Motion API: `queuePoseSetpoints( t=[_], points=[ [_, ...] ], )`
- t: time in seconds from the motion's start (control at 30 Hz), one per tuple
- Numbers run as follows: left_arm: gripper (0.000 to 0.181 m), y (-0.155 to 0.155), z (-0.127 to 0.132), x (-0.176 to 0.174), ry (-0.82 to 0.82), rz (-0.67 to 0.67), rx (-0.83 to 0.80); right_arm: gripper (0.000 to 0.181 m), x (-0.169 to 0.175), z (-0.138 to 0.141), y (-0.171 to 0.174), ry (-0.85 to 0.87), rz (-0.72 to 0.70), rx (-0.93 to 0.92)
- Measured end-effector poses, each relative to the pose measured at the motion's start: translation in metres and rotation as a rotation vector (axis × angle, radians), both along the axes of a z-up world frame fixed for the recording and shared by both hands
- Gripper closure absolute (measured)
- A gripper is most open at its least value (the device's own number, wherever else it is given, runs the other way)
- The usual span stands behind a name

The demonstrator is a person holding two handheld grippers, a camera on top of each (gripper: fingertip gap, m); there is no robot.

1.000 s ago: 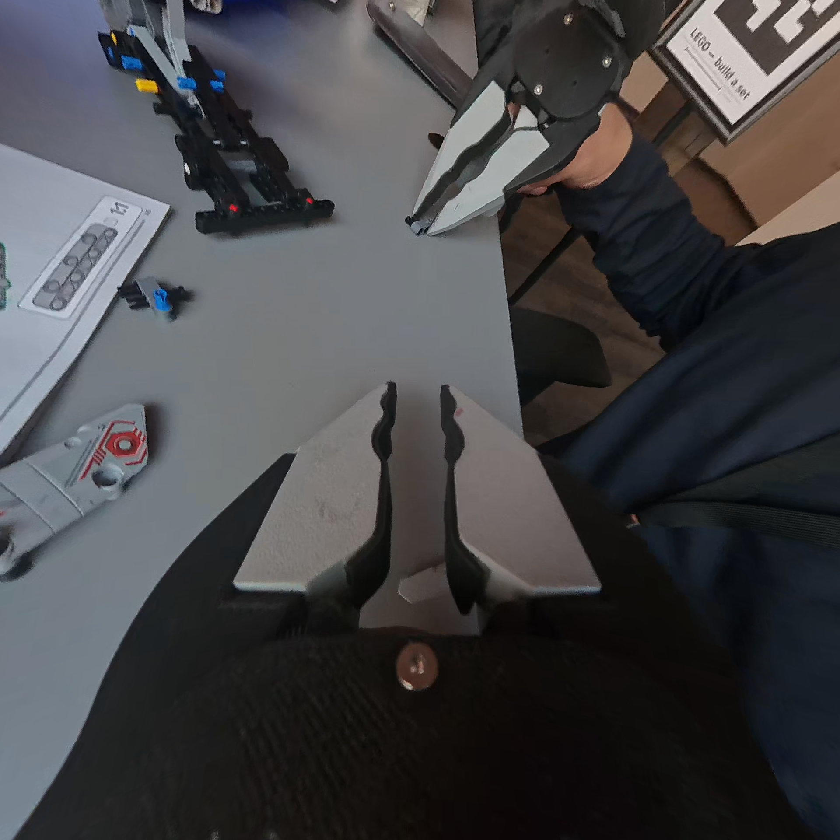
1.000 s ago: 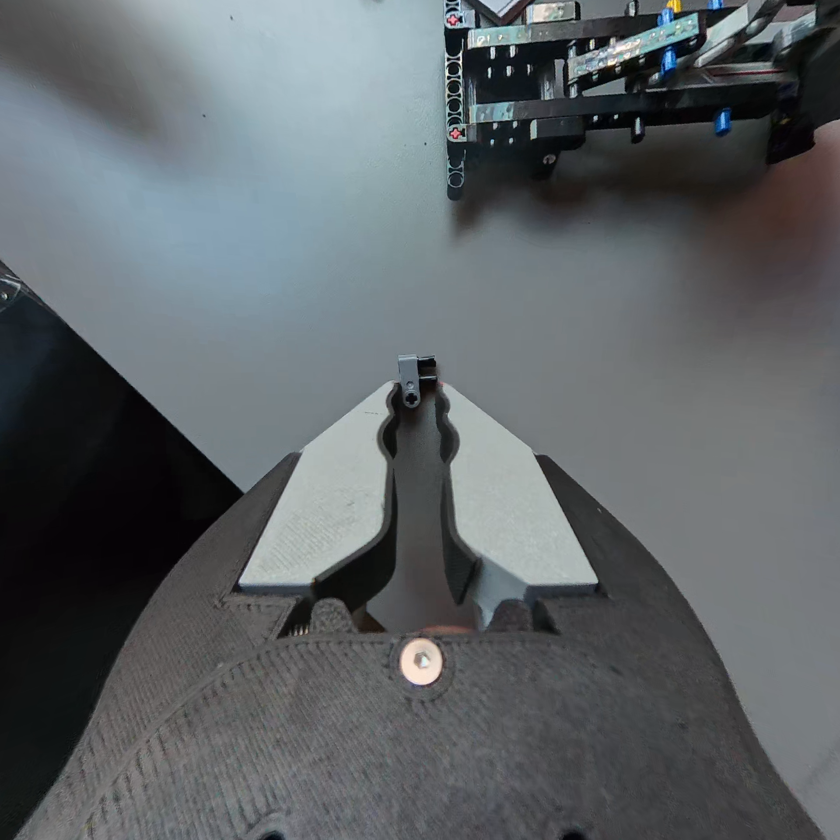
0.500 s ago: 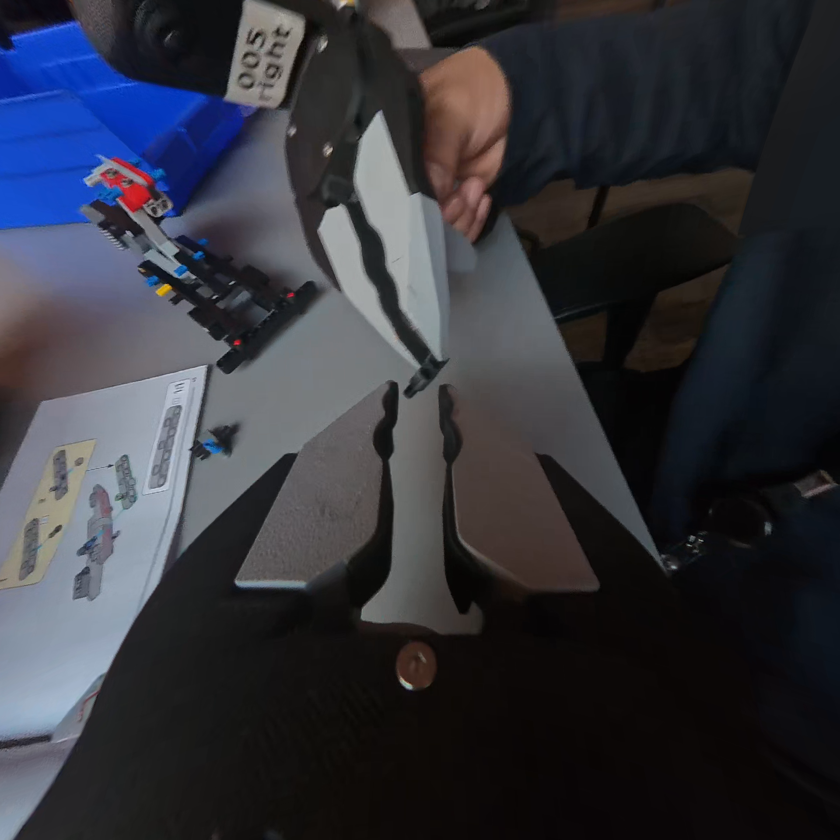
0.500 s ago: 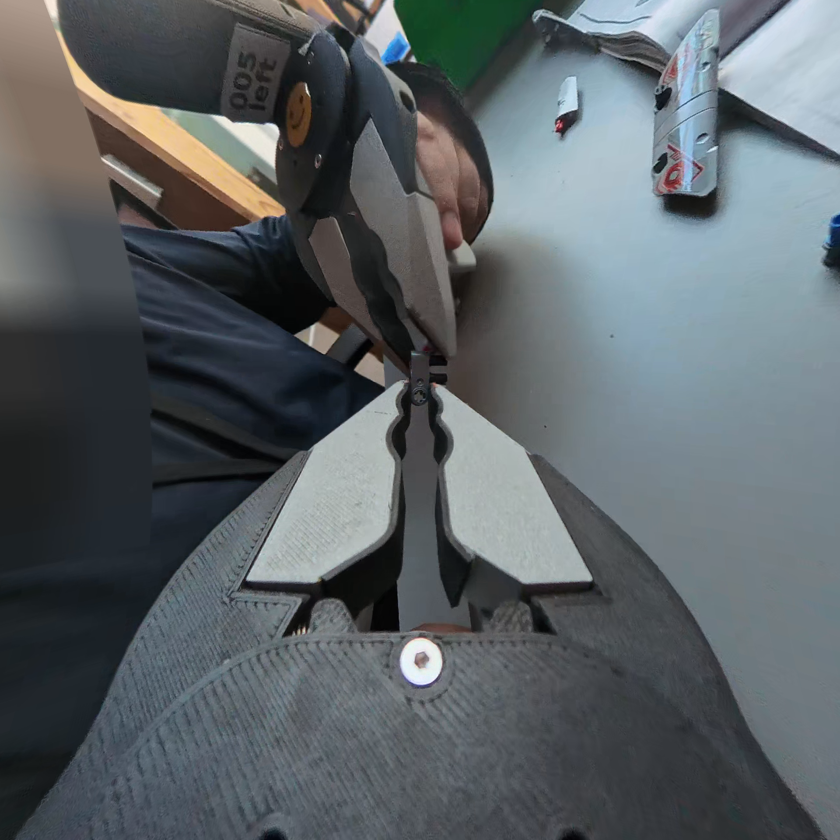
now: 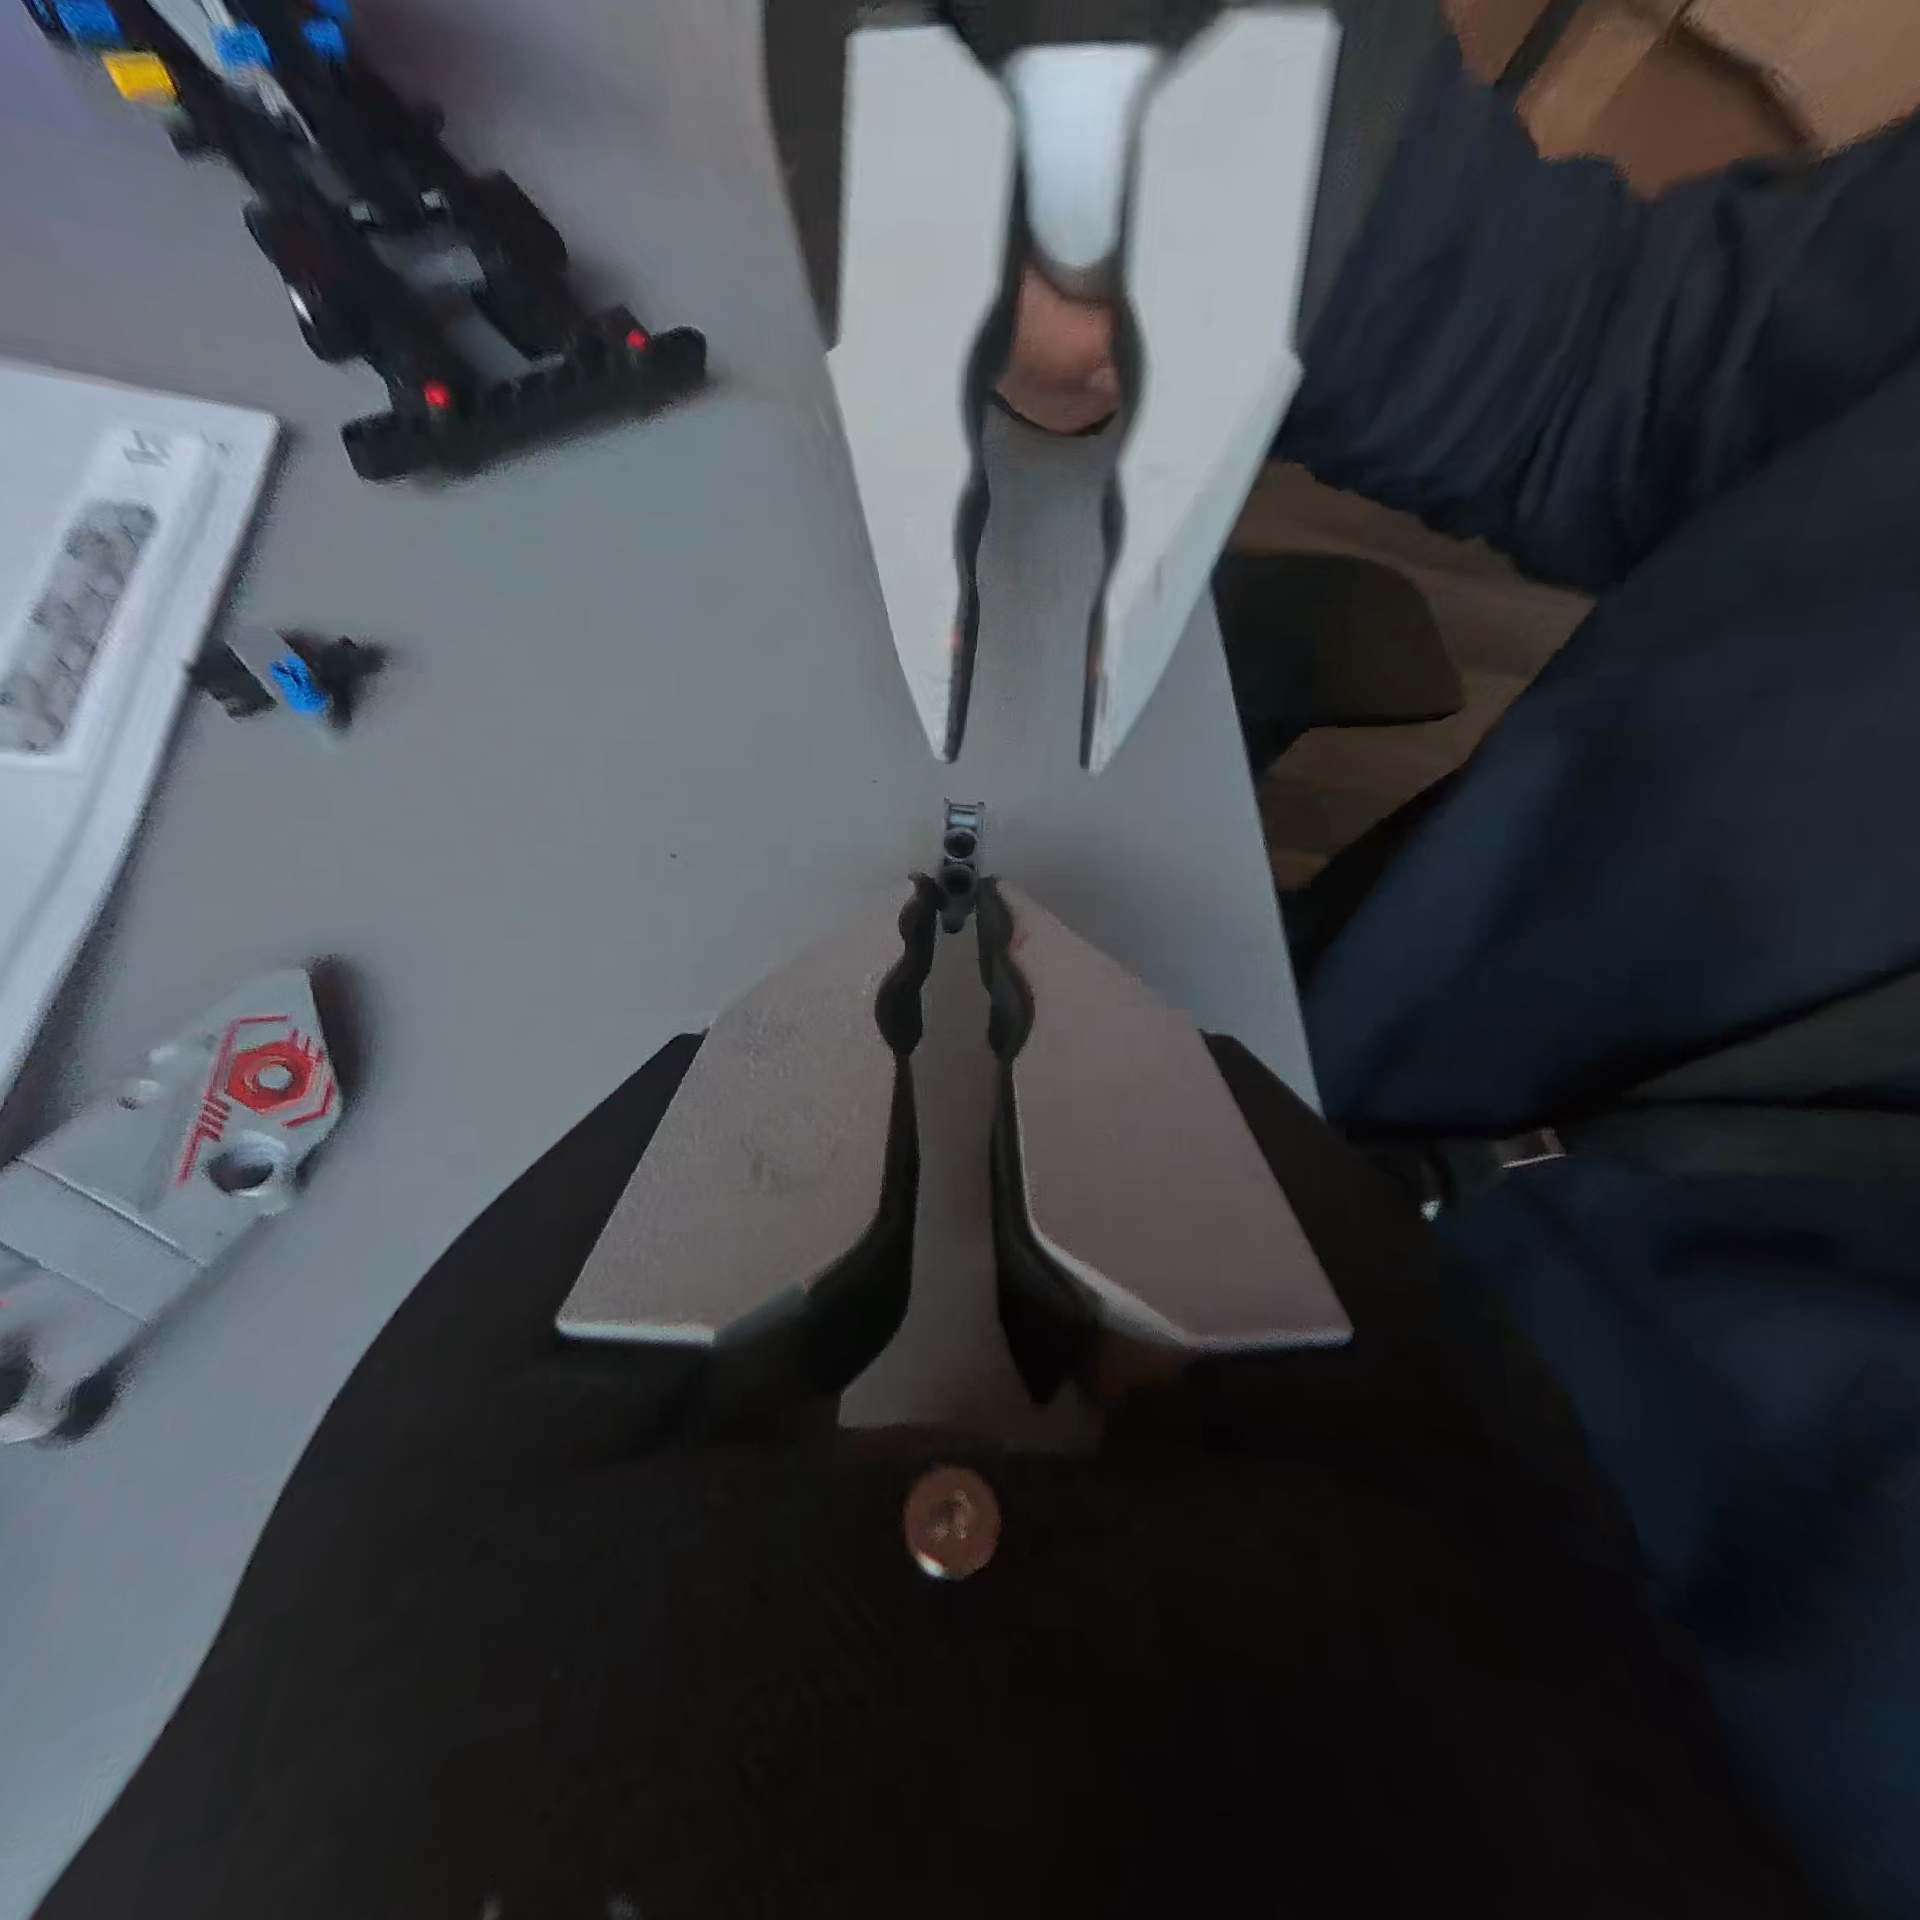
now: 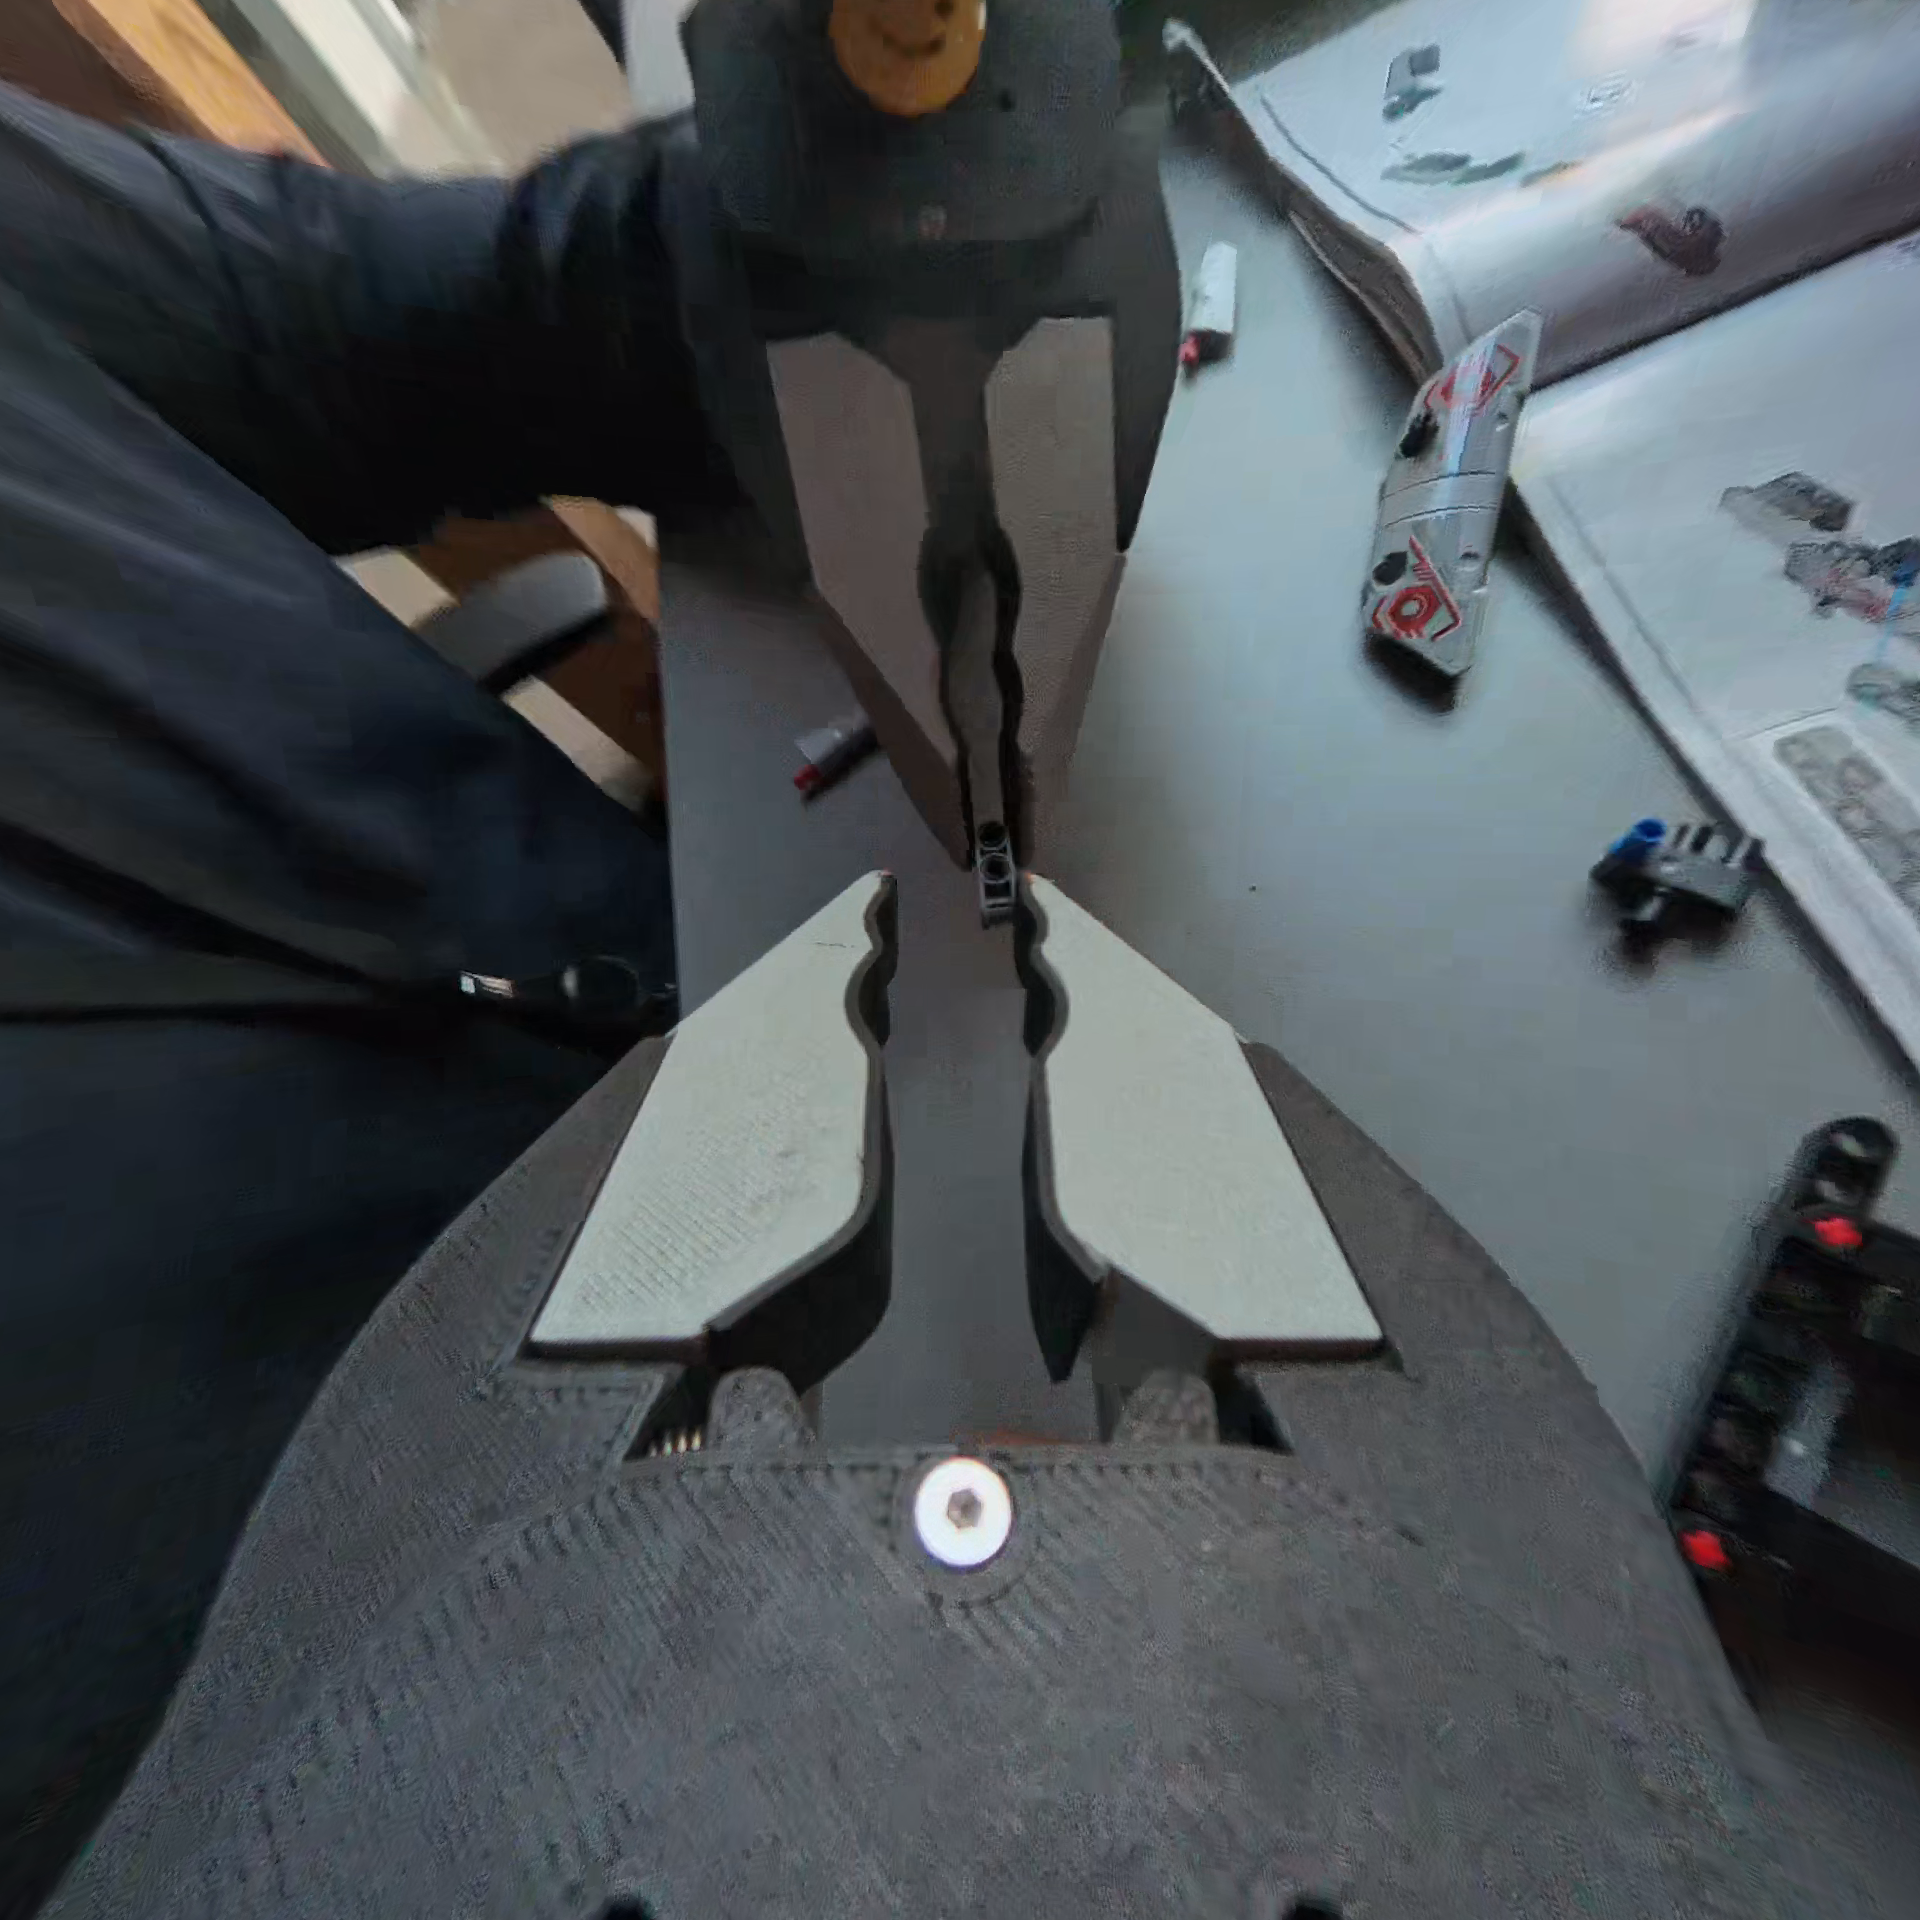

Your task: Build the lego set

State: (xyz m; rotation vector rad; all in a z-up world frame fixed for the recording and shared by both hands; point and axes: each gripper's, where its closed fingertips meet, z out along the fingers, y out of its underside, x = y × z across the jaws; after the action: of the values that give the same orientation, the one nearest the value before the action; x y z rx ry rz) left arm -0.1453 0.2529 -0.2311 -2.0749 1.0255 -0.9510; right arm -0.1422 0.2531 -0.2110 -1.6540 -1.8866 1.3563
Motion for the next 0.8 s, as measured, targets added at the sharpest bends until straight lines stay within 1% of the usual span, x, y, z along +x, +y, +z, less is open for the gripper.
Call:
queuePoseSetpoints(
  t=[0.03, 0.1, 0.13, 0.17, 0.23, 0.4, 0.5, 0.6, 0.7, 0.8],
  points=[
    [0.178, 0.000, 0.002, 0.000, -0.033, 0.006, -0.041, 0.160, -0.001, -0.004, 0.001, -0.020, -0.012, 0.088],
    [0.177, -0.005, 0.005, 0.002, -0.083, -0.013, -0.123, 0.161, -0.004, -0.008, 0.000, -0.043, -0.027, 0.172],
    [0.177, -0.008, 0.005, 0.004, -0.094, -0.023, -0.151, 0.166, -0.005, -0.010, -0.004, -0.048, -0.010, 0.177],
    [0.177, -0.007, 0.004, 0.004, -0.093, -0.022, -0.152, 0.173, -0.005, -0.012, -0.007, -0.060, 0.005, 0.185],
    [0.177, -0.009, 0.003, 0.004, -0.068, -0.027, -0.135, 0.177, -0.006, -0.015, -0.007, -0.071, 0.010, 0.206],
    [0.177, -0.011, 0.014, 0.003, -0.093, -0.026, -0.112, 0.175, -0.009, -0.015, -0.016, -0.058, 0.035, 0.139],
    [0.177, -0.010, 0.012, 0.001, -0.078, -0.014, -0.120, 0.176, -0.012, -0.017, -0.015, -0.073, 0.021, 0.121],
    [0.176, -0.013, 0.010, -0.008, -0.041, 0.005, -0.150, 0.177, -0.014, -0.018, -0.015, -0.104, -0.001, -0.004],
    [0.162, -0.025, 0.006, -0.034, 0.079, 0.042, -0.121, 0.177, -0.014, -0.030, -0.011, -0.196, -0.039, -0.099],
    [0.146, -0.046, 0.002, -0.052, 0.139, 0.053, -0.151, 0.177, -0.014, -0.036, -0.017, -0.247, -0.034, -0.191]
  ],
)
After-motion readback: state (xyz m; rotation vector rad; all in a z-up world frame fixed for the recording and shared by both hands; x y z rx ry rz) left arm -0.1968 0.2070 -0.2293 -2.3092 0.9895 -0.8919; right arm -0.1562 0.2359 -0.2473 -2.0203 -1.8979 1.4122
